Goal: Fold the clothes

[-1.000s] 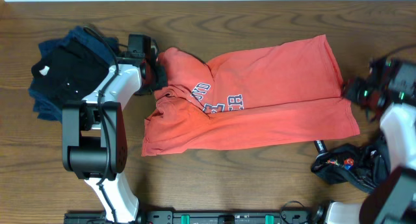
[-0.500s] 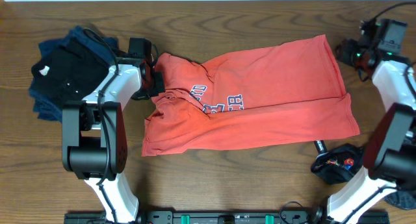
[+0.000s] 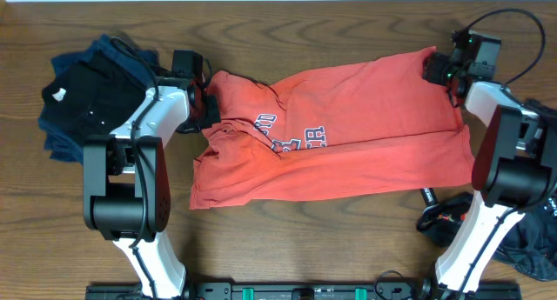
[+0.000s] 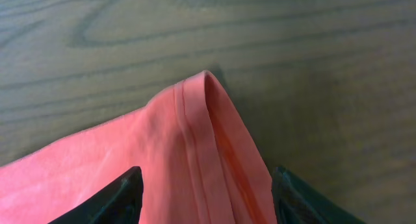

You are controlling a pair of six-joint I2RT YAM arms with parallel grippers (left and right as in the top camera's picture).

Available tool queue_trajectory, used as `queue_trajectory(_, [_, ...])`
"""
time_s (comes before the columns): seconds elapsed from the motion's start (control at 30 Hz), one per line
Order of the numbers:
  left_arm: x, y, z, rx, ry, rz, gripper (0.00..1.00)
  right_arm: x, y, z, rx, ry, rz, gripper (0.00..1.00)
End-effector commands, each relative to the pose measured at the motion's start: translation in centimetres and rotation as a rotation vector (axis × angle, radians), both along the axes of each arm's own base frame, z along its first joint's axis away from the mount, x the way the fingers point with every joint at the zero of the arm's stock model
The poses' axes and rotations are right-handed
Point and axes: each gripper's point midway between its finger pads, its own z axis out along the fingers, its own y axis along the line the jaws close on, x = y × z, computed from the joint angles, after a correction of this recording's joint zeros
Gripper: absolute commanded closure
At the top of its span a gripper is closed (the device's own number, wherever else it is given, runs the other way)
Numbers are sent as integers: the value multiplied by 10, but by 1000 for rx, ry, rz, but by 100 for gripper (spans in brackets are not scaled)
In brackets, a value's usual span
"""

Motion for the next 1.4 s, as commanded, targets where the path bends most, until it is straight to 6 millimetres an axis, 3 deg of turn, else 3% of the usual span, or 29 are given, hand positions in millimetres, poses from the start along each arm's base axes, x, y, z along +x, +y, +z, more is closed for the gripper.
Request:
queue_trajectory(0.0, [-2,5,-2,21,2,10,94,11,5,-3,-49,-24,5,38])
queue_trajectory(0.33, [0,5,-1,21,-7,10,94,24,15,-25,-72,-66,12,38])
queue_trajectory(0.43, [0,5,-1,21,-7,10,94,25,17,-32,-85,-66,7,44])
queue_trajectory(0.47, [0,5,-1,21,-7,10,94,25,16,-34,-93,-64,0,50])
queue_trajectory(0.53, [0,5,-1,21,-7,10,94,22,7,-37,-121,-40,-47,87])
queue_trajectory(0.6, [0,5,-1,21,-6,10,94,16,-5,-40,-151,-10,-120,99])
queue_trajectory(0.8, [2,5,-1,21,-14,10,94,-2,-40,-40,-217,113,-222,99])
queue_trajectory(1.03, [8,4,1,21,-40,3,94,-15,-83,4,-297,117,-346,99])
queue_trajectory(1.27, [12,4,2,25,-55,-15,94,-26,-87,4,-294,163,-348,99])
queue_trajectory(1.37, [0,5,3,27,-11,-16,94,-30,-88,2,-297,180,-350,99])
